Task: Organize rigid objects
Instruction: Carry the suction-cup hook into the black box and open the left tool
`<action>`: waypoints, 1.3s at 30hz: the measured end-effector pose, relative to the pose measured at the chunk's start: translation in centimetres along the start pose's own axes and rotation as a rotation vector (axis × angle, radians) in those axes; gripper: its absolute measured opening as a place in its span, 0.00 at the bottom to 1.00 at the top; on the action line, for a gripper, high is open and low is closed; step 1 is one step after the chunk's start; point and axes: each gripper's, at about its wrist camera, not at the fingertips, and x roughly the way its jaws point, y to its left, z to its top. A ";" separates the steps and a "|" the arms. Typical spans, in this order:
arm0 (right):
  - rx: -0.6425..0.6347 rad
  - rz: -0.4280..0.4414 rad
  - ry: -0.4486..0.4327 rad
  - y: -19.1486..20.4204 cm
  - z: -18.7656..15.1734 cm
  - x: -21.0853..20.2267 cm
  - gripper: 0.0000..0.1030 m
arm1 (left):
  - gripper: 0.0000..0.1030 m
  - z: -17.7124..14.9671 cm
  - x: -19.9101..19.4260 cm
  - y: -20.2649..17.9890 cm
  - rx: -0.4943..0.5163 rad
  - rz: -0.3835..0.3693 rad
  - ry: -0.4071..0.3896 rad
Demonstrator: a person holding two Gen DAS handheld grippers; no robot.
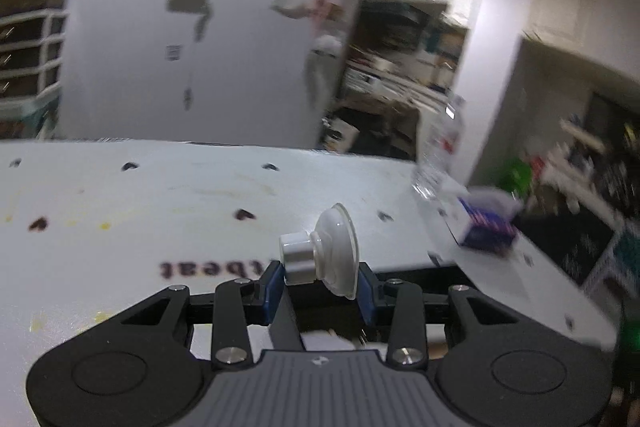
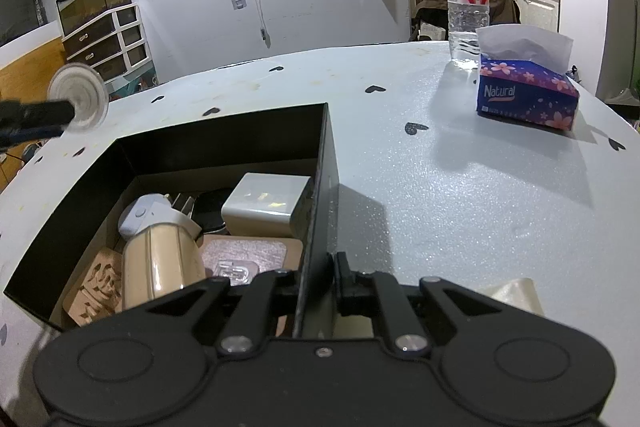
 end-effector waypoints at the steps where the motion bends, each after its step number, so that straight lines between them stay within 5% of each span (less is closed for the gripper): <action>1: -0.001 0.000 0.000 0.0 0.0 0.0 0.10 | 0.39 -0.4 0.0 -0.6 0.037 -0.001 0.013; 9: 0.001 0.001 -0.002 0.0 0.0 0.0 0.10 | 0.39 -2.6 1.2 -3.3 0.266 0.030 0.130; 22: 0.002 0.001 -0.002 0.0 0.0 0.0 0.10 | 0.39 -4.0 -1.0 -5.8 0.465 0.065 0.147; 28: 0.006 0.001 -0.004 -0.1 0.0 0.0 0.10 | 0.39 -4.2 -1.9 -5.6 0.493 -0.017 0.228; 39: 0.007 0.002 -0.005 -0.1 0.0 0.0 0.10 | 0.41 -4.2 -2.1 -5.9 0.576 0.045 0.265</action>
